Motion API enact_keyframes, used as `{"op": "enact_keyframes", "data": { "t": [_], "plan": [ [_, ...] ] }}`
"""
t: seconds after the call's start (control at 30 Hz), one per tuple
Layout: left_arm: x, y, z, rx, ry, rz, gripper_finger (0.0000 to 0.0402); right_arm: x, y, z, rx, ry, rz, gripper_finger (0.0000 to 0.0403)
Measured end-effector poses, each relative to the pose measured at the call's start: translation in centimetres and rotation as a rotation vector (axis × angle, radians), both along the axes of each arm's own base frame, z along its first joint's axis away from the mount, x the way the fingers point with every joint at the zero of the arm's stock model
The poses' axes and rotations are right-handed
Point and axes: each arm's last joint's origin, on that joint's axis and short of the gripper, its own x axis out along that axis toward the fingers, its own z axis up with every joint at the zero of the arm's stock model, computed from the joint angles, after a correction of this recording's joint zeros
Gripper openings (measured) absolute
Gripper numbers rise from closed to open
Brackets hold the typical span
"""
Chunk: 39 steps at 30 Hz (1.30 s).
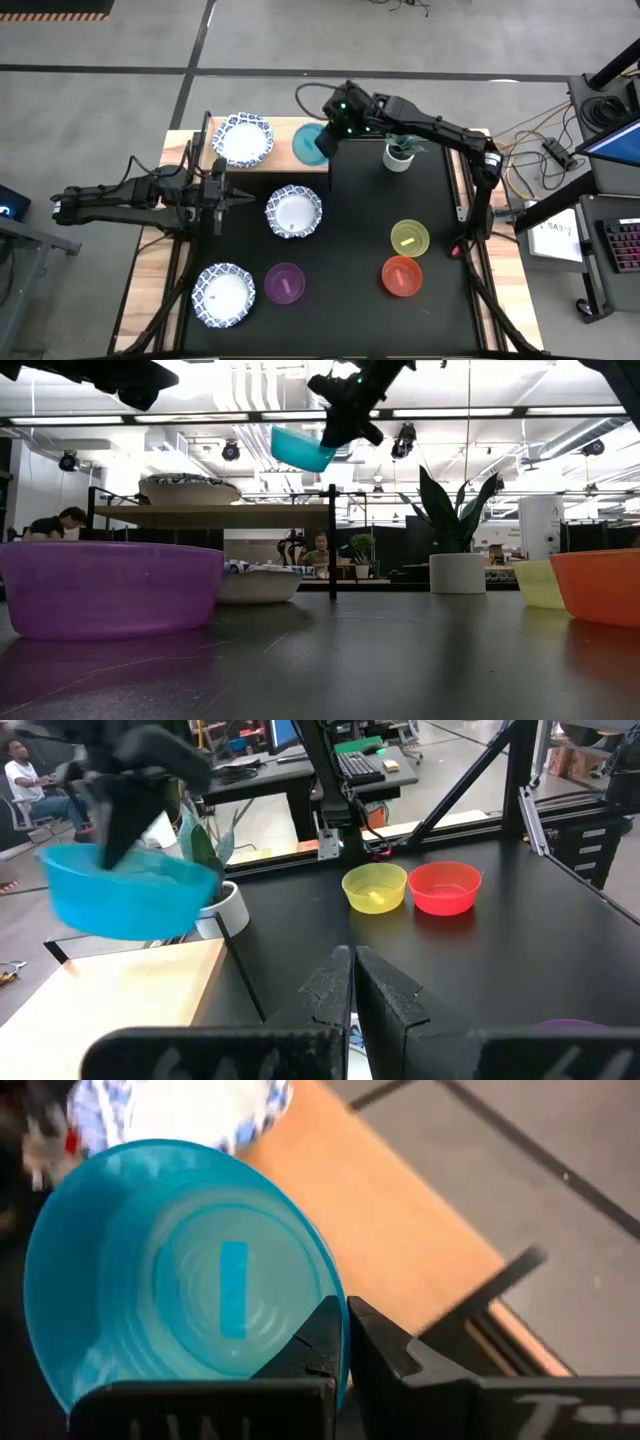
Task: Place and stack bowls onto a shelf
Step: Put the small blue bowl on the shelf
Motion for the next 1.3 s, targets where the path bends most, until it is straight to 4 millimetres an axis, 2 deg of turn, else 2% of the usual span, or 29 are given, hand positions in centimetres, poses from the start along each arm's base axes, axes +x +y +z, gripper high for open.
{"op": "enact_keyframes", "data": {
  "t": [0.17, 0.33, 0.53, 0.8, 0.93, 1.03, 1.1, 1.2, 1.3],
  "plan": [
    [0.0, 0.0, 0.0, 0.000, -0.001, 0.000, 0.0000, 1.1, -1.8, -0.8, -0.015, -0.061, -0.037, 0.0008],
    [0.0, 0.0, 0.1, 0.001, -0.011, 0.003, 0.0000, 2.3, -3.0, -3.0, 0.002, -0.012, -0.046, 0.0008],
    [0.0, 0.0, 0.1, 0.002, -0.012, 0.004, 0.0000, 3.6, -3.9, -4.3, -0.015, 0.016, -0.029, 0.0014],
    [0.0, 0.0, 0.1, 0.009, -0.011, 0.003, 0.0000, 5.0, -4.8, -5.1, -0.022, 0.017, -0.026, 0.0078],
    [0.0, 0.0, 0.1, 0.009, -0.011, 0.003, 0.0000, 5.1, -5.0, -4.3, -0.057, 0.004, -0.029, 0.0116],
    [0.0, 0.0, 0.1, 0.009, -0.012, 0.003, 0.0000, 4.4, -4.6, -2.7, -0.081, 0.001, -0.012, 0.0138],
    [0.0, 0.0, 0.1, 0.008, -0.014, 0.003, 0.0000, 4.0, -3.7, -1.6, -0.082, 0.001, 0.081, 0.0144],
    [0.0, 0.0, 0.2, 0.006, -0.018, 0.003, 0.0000, 3.8, -1.2, -0.6, -0.052, 0.000, 0.220, 0.0138],
    [0.0, 0.0, 0.2, 0.006, -0.024, 0.003, 0.0000, 4.6, 1.4, -1.2, -0.058, 0.031, 0.310, 0.0114]
  ]
}}
